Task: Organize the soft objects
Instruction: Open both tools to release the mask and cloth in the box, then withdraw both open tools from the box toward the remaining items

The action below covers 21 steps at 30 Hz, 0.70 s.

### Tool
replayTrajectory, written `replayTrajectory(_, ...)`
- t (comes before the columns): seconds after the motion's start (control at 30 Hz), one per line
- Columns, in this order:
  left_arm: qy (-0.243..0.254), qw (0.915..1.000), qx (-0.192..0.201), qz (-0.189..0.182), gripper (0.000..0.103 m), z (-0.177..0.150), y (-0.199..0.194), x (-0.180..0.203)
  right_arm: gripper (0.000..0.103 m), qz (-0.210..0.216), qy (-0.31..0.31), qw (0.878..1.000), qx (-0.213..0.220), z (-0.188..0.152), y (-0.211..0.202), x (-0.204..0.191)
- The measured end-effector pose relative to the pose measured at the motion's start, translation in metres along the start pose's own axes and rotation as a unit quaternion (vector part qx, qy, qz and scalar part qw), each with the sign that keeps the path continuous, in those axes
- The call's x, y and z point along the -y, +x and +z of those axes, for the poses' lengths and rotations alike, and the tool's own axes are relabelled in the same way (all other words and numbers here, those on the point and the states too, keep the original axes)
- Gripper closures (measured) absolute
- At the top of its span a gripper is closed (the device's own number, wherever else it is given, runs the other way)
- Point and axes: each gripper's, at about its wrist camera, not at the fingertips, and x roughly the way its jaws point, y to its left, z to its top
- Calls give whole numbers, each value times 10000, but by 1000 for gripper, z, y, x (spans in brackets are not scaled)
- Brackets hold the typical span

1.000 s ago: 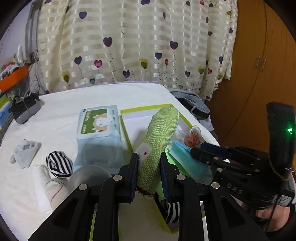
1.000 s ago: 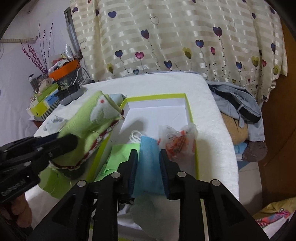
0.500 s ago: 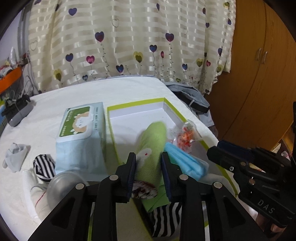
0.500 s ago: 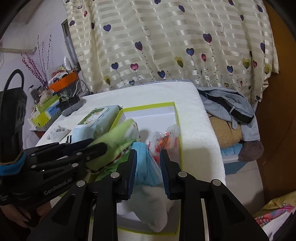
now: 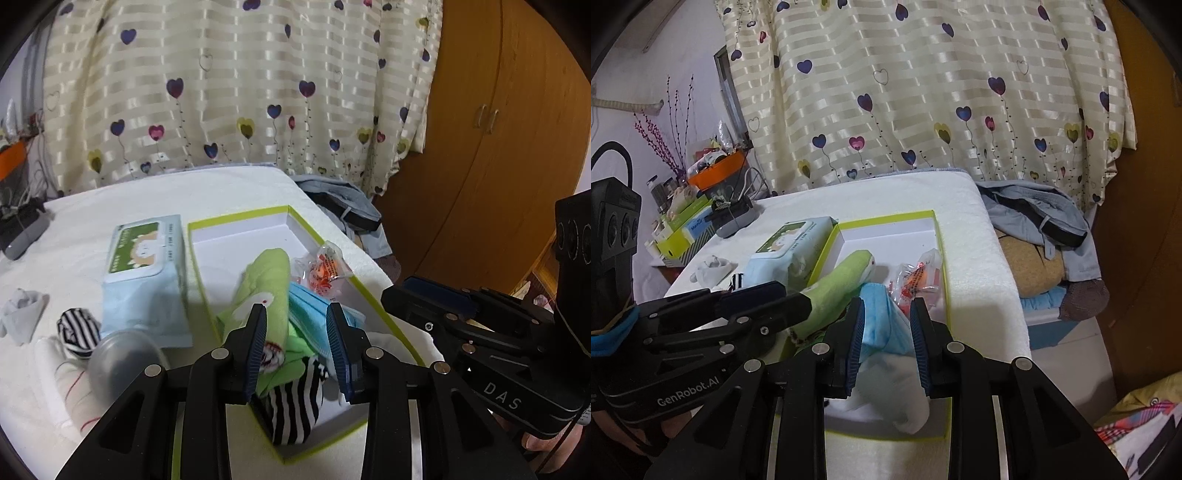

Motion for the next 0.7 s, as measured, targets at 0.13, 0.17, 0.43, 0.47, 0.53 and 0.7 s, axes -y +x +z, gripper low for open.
replayTrajectory(0.13, 12, 9999, 82, 79, 71, -5, -19, -2, 76, -57, -57, 9999, 104, -2, -14, -13)
replayTrajectory(0.17, -8, 9999, 112, 83, 71, -7, -25, -4, 76, -76, -99, 9998, 138, -3, -19, -18)
replayTrajectory(0.43, -170, 9984, 417, 335, 71, -26, -72, -23, 52, -29, -405, 9987, 317, -14, -43, -60)
replayTrajectory(0.47, -189, 9982, 444, 369, 71, -28, -76, -26, 52, -19, -434, 9985, 321, -15, -45, -65)
replayTrajectory(0.53, -228, 9977, 480, 426, 71, -34, -84, -33, 52, -9, -496, 9983, 320, -18, -48, -73)
replayTrajectory(0.7, -364, 9962, 549, 572, 71, -45, -101, -53, 52, 97, -665, 9973, 301, -25, -51, -96)
